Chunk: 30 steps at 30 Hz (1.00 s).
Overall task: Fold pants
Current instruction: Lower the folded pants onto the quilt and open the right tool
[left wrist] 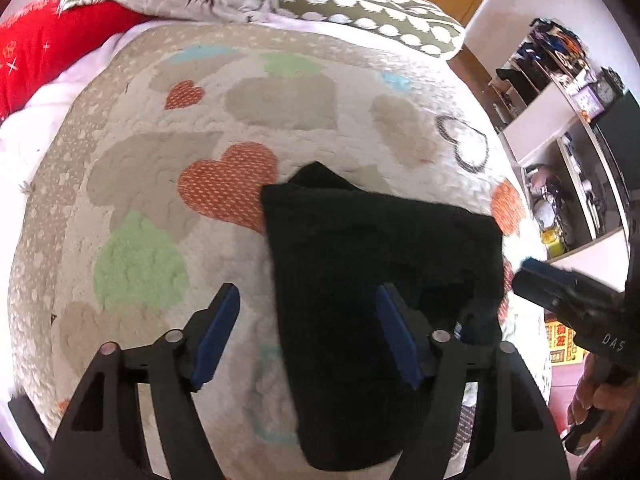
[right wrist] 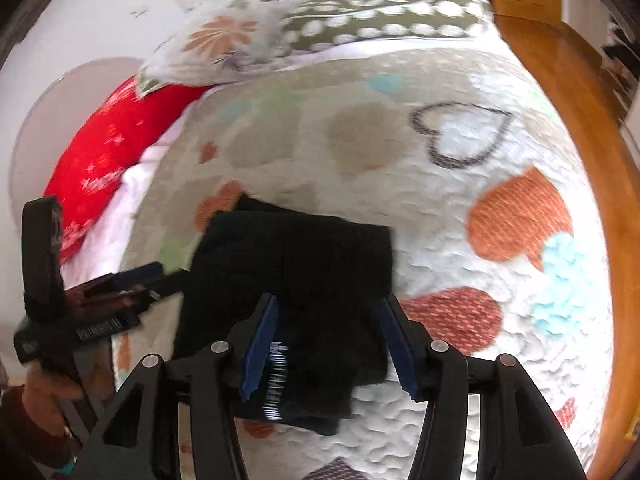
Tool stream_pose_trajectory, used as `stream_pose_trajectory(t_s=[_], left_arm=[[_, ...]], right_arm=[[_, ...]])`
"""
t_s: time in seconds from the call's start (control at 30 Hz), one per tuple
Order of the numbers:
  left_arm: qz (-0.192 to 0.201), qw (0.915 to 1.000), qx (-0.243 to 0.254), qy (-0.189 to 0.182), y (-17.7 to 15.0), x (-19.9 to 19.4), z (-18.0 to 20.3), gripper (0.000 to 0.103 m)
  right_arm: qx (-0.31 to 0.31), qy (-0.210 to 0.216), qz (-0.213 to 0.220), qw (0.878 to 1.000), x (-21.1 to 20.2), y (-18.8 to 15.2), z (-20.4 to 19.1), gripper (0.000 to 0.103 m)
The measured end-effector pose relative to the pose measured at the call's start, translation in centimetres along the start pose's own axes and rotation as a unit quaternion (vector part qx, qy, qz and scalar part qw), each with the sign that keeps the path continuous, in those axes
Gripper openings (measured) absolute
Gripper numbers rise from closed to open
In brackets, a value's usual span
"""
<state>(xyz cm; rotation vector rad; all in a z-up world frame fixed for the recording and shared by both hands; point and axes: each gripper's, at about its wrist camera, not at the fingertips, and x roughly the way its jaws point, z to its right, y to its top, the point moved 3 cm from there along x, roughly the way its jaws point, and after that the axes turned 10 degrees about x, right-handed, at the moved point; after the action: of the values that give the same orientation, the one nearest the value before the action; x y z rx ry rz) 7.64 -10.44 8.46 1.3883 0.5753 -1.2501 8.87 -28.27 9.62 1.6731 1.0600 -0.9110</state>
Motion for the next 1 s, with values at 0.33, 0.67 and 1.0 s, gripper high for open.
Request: stream_pose_trajectory(t_s=[0.33, 0.67, 1.0], left_arm=[[-0.025, 0.9996, -0.006, 0.013, -1.7, 2.7, 1.7, 0.076], [-0.030, 0.9992, -0.019, 0.017, -1.5, 2.6, 1.5, 0.077], [-0.006, 0.9960, -0.008, 0.089, -2.0, -1.9, 2.1, 0.077]], right_arm=[[-0.031, -0.011, -0.055, 0.998, 5.5, -1.0, 0.1, 0.055], [-0.027, -0.013, -0.032, 0.999, 2.9, -1.8, 0.3, 0.058], [0.002, -0.047, 0.025, 0.999, -1.8, -3.5, -0.1, 0.075]])
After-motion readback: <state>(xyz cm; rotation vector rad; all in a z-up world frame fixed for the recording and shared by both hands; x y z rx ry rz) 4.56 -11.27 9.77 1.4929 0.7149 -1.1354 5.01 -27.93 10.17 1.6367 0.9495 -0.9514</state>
